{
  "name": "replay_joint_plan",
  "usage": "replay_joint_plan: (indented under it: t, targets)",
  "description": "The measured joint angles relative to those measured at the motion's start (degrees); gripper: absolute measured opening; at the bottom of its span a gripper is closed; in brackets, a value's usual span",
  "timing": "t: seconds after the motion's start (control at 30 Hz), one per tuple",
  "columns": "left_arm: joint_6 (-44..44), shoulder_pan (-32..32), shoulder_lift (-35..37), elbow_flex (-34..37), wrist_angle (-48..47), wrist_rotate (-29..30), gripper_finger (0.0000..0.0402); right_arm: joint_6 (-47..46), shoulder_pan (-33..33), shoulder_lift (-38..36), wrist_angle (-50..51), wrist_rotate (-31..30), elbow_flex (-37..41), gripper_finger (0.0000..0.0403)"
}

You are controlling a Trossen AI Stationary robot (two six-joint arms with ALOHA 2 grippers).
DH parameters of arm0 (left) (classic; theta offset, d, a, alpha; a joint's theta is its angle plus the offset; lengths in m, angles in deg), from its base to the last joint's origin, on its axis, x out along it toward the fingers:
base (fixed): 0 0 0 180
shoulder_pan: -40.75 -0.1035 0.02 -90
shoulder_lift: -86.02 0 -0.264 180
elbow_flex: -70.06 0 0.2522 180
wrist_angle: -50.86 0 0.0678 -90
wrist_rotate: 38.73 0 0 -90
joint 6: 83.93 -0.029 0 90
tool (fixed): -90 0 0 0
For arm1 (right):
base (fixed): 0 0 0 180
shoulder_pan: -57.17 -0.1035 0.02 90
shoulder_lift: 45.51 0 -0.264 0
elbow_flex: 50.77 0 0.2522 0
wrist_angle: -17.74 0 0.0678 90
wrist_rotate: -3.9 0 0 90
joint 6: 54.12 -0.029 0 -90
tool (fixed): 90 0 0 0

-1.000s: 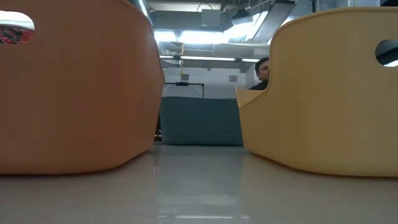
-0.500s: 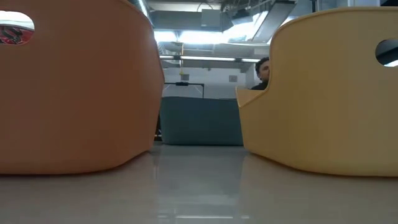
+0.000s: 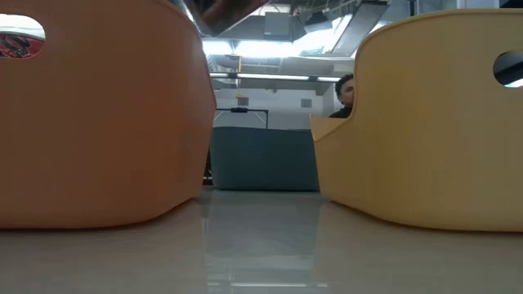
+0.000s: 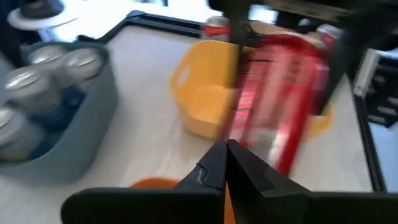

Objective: Sort soda cans
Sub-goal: Put the red-black soda can into the orange bin

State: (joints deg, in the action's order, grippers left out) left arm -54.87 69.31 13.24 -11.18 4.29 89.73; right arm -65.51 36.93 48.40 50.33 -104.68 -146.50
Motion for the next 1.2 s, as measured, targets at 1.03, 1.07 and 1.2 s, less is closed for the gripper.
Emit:
replay_joint_plan:
  t: [1.03,1.07,1.2]
  targets:
    - [3.3,1.4,-6.8,0.2,-4.7,-3.4,0.0001,5.5,2.2,5.6,-17.5,2.7,0.0,0.0285]
    - [3.8,1.6,-6.6,0.2,-5.3,-3.3,0.0001,5.3,2.2,5.6,-17.5,2.8,0.0,0.0285]
    - [8.8,3.4,-3.3,0.1,-11.4,-2.1,0.0001,4.3,2.3,5.8,-20.0,3.3,0.2,0.0285]
